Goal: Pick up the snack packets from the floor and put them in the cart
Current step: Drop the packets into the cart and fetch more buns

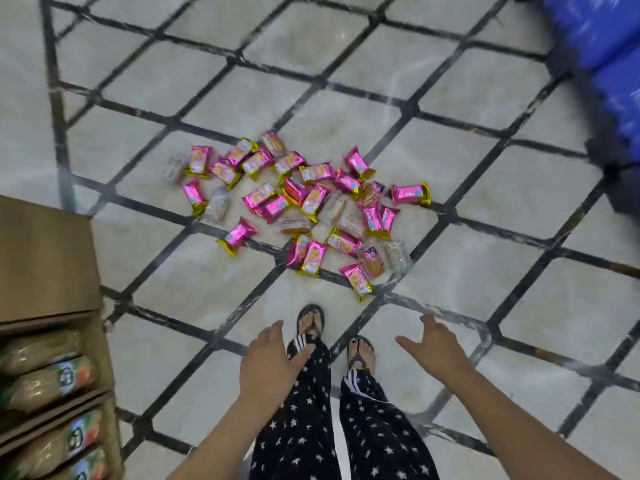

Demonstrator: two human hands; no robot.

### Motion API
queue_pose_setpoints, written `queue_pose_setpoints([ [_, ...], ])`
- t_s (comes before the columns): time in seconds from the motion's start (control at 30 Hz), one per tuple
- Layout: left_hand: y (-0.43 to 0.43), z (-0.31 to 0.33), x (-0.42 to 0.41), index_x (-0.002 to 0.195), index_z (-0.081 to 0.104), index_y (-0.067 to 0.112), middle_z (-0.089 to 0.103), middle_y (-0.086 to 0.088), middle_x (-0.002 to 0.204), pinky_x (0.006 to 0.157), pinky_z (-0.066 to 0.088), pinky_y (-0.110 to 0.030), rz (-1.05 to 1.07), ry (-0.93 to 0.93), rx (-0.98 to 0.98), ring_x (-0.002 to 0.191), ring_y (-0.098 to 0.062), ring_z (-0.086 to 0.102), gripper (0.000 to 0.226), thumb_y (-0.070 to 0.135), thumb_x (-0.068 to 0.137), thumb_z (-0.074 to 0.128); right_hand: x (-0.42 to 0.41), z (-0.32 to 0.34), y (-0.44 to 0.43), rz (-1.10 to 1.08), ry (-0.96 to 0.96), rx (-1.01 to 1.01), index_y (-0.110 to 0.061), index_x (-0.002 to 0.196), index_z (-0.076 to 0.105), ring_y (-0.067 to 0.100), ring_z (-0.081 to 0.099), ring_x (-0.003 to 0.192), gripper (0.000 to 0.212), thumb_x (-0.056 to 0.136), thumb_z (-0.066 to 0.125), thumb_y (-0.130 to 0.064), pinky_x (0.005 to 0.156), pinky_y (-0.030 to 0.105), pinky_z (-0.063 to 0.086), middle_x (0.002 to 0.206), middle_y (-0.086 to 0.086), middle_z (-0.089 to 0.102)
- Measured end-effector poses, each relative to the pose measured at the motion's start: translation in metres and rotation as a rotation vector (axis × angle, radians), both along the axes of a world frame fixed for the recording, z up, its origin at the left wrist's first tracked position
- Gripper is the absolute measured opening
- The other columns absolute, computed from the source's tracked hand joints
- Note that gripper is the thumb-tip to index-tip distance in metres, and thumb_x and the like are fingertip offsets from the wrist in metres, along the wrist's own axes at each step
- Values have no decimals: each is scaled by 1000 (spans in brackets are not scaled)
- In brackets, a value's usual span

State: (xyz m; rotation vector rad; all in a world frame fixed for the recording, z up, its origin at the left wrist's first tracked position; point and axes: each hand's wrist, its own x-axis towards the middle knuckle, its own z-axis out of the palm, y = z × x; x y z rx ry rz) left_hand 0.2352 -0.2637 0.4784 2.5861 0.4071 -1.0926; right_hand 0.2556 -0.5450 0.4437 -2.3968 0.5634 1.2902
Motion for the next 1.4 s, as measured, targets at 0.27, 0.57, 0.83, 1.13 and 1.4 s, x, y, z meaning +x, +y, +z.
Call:
queue_pose_setpoints([
  [0.27, 9, -264, 108, 147, 36, 17, 46, -6, 147, 107, 39, -40, 70, -53, -147, 134, -26, 42, 89, 65, 78, 66, 42, -249, 24, -214, -7, 61, -9, 148, 33, 31, 43, 134, 88, 83, 65, -59, 104, 39, 41, 147, 13, 45],
  [0.57, 16, -480, 175, 133, 52, 13, 64, -7, 121, 82, 44, -33, 71, -139, -224, 112, -29, 60, 63, 41, 82, 76, 53, -463, 39, -290, -156, 55, -7, 109, 56, 34, 61, 98, 56, 77, 73, -50, 78, 38, 48, 101, 14, 63],
  [0.83, 4, -551, 173, 131, 50, 13, 66, -4, 118, 85, 51, -35, 203, -135, -248, 106, -26, 64, 64, 38, 80, 77, 49, -512, 33, -306, -187, 5, -6, 110, 58, 32, 60, 96, 55, 78, 74, -48, 77, 39, 50, 102, 12, 63],
  [1.13, 2, -546, 176, 113, 55, 4, 65, -6, 97, 74, 52, -31, 242, -29, -217, 93, -24, 65, 39, 28, 87, 73, 48, -524, 49, -550, -32, 152, -10, 112, 60, 26, 65, 91, 51, 85, 66, -53, 77, 35, 53, 103, 8, 70],
  [1.4, -11, -542, 167, 127, 57, 8, 68, -8, 118, 84, 55, -36, 360, 90, -360, 99, -24, 67, 46, 27, 87, 72, 43, -517, 52, -631, 5, 275, -8, 110, 65, 20, 63, 85, 47, 90, 61, -50, 59, 24, 43, 101, 8, 70],
])
